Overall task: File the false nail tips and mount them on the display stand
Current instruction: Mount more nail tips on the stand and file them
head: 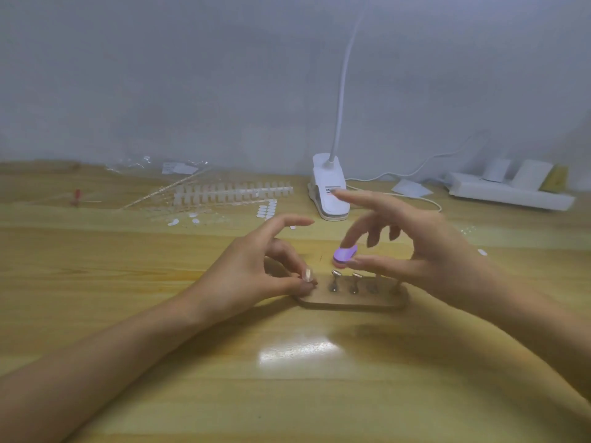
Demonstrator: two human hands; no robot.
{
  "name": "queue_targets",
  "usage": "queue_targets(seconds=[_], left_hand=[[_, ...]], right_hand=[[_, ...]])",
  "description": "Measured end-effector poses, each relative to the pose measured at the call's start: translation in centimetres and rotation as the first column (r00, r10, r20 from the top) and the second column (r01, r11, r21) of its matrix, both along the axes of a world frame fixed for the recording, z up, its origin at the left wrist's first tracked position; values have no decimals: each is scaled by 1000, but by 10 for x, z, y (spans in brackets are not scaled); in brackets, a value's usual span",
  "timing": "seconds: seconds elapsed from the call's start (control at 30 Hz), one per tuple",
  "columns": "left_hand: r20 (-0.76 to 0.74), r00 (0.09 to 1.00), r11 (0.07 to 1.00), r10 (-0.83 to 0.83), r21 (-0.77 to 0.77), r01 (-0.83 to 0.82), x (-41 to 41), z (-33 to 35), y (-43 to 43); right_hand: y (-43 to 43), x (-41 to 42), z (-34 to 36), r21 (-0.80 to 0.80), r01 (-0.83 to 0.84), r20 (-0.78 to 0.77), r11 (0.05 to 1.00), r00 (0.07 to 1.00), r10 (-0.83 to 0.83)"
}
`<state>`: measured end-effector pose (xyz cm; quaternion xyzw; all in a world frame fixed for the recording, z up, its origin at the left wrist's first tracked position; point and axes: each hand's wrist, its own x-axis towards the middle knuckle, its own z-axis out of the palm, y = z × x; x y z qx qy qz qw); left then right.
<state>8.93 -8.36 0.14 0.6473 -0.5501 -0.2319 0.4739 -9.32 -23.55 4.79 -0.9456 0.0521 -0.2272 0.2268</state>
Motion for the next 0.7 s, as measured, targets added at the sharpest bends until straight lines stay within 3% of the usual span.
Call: queue_targets(seconds=[0.13,0.23,0.37,0.47,0.6,0.7], left_hand=[[37,997,997,-75,24,74,3,5,-1],[74,988,990,-137,27,136,0,5,0],[75,985,988,-155,-2,155,-7,1,0],[56,989,991,-134,-11,135,-6,3,1],[221,969,992,-109,80,93,-3,7,2],[265,963,995,-51,94,26,-6,7,1]], right_hand=[[-28,-16,18,-35,-62,-475,997,879,38],[-31,-23,15,49,-92,-570,995,815,103],[-38,-25,25,168,-98,-586,981,790,179],[-49,-22,26,260,-7,-477,965,868,135],[-65,-5,1,59,212,-311,975,932,-184],[-68,12,-15,-13,273,-266,962,927,-266]])
